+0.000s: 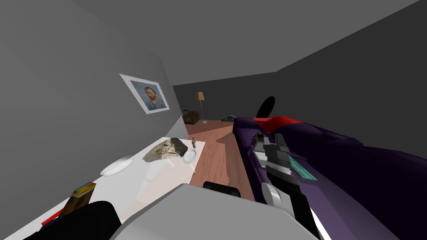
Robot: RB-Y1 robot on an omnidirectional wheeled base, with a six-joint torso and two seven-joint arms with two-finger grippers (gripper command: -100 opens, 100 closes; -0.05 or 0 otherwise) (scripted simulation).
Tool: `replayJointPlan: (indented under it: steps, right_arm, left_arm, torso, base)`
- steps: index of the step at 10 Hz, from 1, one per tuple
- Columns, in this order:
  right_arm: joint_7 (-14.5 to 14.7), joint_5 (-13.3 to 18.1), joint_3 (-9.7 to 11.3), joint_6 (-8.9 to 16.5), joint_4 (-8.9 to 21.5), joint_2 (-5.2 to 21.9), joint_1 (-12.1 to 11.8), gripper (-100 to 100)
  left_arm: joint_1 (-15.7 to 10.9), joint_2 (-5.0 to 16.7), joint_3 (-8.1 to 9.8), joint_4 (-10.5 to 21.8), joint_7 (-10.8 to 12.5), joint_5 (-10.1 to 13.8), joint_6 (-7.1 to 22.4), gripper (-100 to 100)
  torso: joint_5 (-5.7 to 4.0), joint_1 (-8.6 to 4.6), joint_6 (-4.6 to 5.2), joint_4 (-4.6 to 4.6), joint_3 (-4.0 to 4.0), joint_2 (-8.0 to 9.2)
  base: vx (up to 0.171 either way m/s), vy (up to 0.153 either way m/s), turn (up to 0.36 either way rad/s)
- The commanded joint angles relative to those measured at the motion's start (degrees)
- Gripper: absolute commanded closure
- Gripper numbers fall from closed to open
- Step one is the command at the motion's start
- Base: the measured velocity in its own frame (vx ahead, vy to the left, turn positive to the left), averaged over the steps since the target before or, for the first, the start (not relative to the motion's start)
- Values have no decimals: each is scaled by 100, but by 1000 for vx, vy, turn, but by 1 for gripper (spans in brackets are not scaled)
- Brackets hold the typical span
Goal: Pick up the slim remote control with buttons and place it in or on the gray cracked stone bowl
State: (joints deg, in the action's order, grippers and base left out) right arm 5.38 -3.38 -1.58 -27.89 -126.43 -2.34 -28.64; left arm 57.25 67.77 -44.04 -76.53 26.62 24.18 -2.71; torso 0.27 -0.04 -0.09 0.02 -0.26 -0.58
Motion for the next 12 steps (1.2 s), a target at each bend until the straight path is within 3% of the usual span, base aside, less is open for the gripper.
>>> replayJointPlan:
  steps: [1, 2, 5, 8, 12]
  right_arm:
    - [0, 0, 0, 0, 0, 0, 0, 0]
    - [0, 0, 0, 0, 0, 0, 0, 0]
    - [0, 0, 0, 0, 0, 0, 0, 0]
    - [0, 0, 0, 0, 0, -1, 0, 0]
    - [0, 0, 1, 0, 0, -1, 0, 0]
  left_arm:
    - [176, 286, -77, -3, -10, -8, -27, 100]
    - [176, 309, -77, -3, -10, -8, -27, 100]
    - [430, 760, -197, -97, -34, -32, -96, 100]
    - [623, 1250, -420, -375, -71, -69, -261, 100]
    - [684, 1662, -673, -768, -81, -99, -525, 100]
  torso:
    - [0, 0, 0, 0, 0, 0]
    - [0, -7, 1, -4, -6, -8]
    - [-3, -16, 2, -3, 0, 3]
    - [-2, -37, 2, -2, -9, -16]
    - [1, -50, -3, 11, 13, 16]
  base:
    - [143, -27, -31]
    - [98, -28, 2]
    - [97, -42, -1]
    - [144, -79, 47]
    - [82, -97, 66]
